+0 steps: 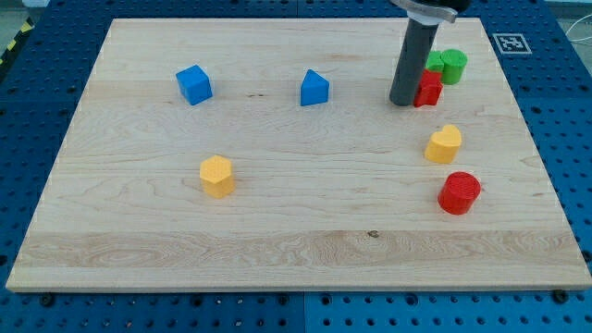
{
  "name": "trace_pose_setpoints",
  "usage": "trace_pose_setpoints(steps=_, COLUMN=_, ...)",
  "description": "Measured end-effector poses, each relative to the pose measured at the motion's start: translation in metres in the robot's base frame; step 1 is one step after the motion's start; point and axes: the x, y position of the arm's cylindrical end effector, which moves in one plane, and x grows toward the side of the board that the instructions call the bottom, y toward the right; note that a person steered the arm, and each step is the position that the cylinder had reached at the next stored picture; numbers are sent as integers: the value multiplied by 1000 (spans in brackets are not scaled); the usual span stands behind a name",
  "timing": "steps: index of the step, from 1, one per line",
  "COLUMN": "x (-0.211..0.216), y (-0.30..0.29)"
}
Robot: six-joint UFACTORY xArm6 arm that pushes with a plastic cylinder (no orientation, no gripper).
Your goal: Point at the red circle
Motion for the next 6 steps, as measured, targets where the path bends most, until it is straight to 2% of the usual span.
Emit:
trace_pose_setpoints(steps=3, x=124, y=-54)
trace_pose_setpoints(steps=4, x=188, y=-49)
trace_pose_setpoints(steps=6, x=203, y=-3)
